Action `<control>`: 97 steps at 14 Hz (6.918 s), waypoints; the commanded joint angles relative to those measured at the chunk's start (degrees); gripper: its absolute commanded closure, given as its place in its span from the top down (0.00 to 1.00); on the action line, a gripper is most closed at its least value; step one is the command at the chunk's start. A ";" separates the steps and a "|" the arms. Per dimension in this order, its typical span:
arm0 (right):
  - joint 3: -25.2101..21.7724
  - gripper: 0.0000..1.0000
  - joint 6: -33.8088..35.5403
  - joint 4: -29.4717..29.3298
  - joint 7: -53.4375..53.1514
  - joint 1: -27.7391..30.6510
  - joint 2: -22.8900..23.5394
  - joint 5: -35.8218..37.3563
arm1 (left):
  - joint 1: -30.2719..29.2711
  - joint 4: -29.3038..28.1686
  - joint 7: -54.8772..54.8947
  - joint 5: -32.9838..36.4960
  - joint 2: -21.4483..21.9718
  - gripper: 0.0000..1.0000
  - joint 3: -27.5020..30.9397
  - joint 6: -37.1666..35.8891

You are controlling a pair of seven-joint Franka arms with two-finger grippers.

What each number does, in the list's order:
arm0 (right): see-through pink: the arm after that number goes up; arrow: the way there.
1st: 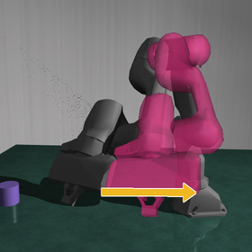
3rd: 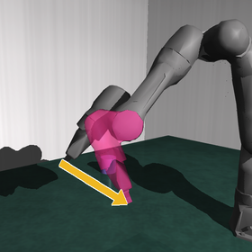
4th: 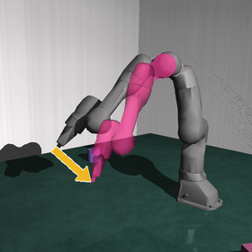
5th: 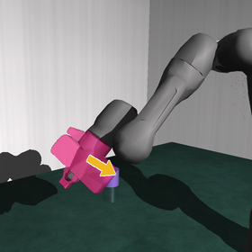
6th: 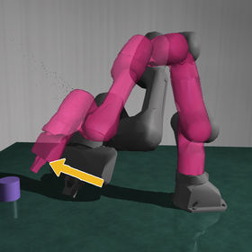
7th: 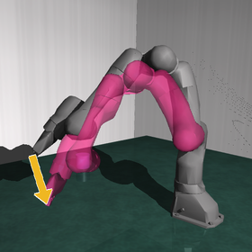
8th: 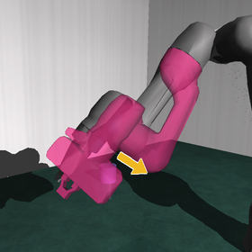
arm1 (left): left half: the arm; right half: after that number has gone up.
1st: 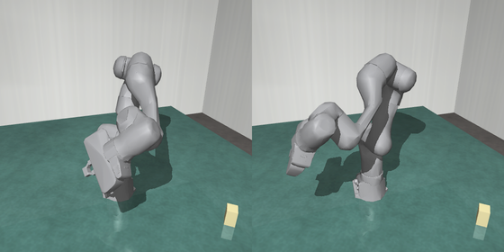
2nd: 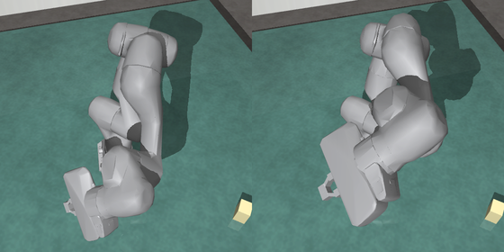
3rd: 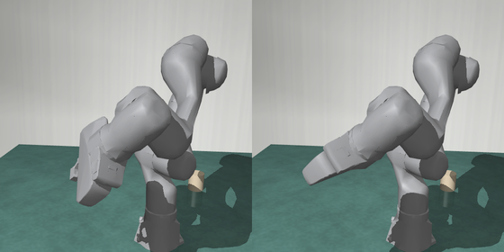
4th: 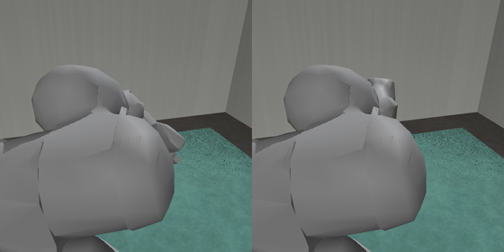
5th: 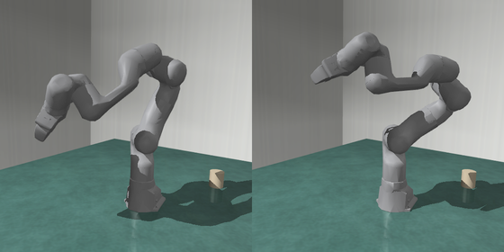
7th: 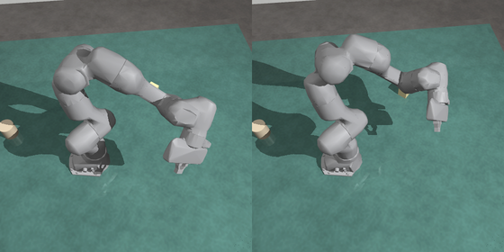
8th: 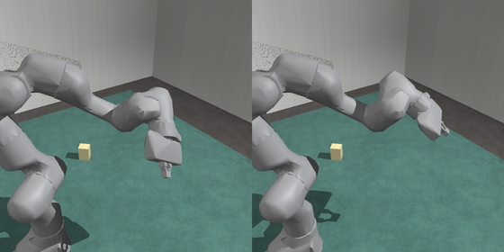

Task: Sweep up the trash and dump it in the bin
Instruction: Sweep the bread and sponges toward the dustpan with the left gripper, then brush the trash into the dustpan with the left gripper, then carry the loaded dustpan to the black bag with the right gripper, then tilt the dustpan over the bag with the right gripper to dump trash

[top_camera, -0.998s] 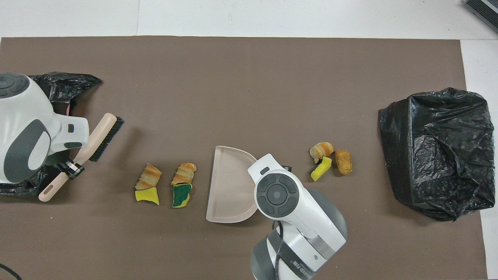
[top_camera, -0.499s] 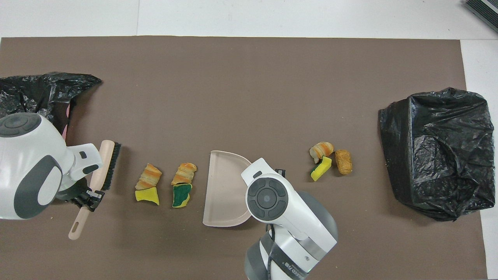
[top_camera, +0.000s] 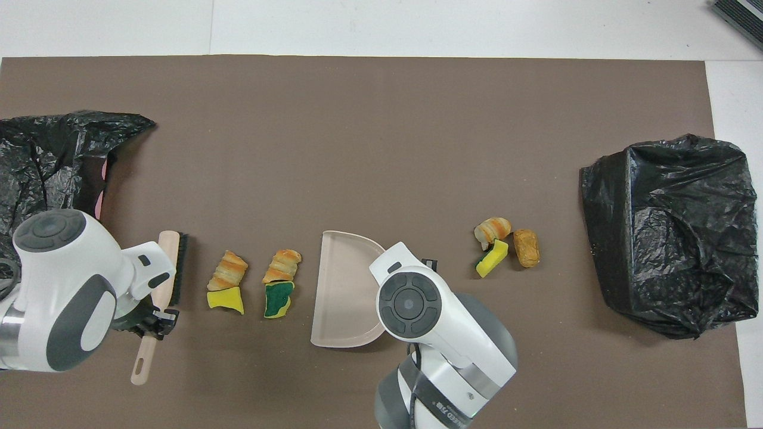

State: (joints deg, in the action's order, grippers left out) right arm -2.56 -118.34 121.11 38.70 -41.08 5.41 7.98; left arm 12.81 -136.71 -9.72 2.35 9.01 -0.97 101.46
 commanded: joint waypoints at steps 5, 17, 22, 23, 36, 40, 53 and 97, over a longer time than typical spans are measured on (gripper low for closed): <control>0.01 0.00 -0.84 0.18 0.85 0.22 0.04 0.90 | 1.16 -3.64 -9.07 -2.95 1.89 0.00 0.88 3.04; 0.01 0.00 -0.75 0.18 0.23 0.22 -0.05 0.81 | 27.06 -1.55 -13.13 -18.15 -1.01 0.00 0.62 10.33; 0.01 0.00 -0.75 0.18 0.23 0.22 0.04 0.81 | 30.61 1.08 -11.71 -23.79 -2.49 0.00 0.71 13.25; 0.01 0.00 -0.75 0.18 0.23 0.22 -0.05 0.72 | 30.00 2.14 -11.98 -23.79 -3.02 0.00 0.88 11.93; -0.07 0.00 7.33 -0.08 1.11 11.09 -10.50 -0.24 | 16.63 4.88 -12.69 -10.87 -6.02 0.00 0.88 8.32; -0.69 0.00 9.35 -0.08 4.88 18.47 -16.73 -0.24 | 22.50 3.82 -16.89 -11.05 -4.88 0.00 0.71 8.67; -1.22 0.00 11.21 -1.39 40.64 58.91 -21.32 3.69 | 36.14 1.81 -27.54 -23.17 -4.97 0.00 0.44 11.82; 4.06 0.00 24.29 -2.45 41.19 42.75 -16.22 64.19 | -15.98 40.73 9.90 -2.18 -6.20 1.00 -0.96 -5.74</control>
State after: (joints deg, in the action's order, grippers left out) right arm 1.15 -95.93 119.13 80.55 1.75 -11.15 70.82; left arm -3.38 -98.70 2.21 -1.13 3.30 -1.42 98.98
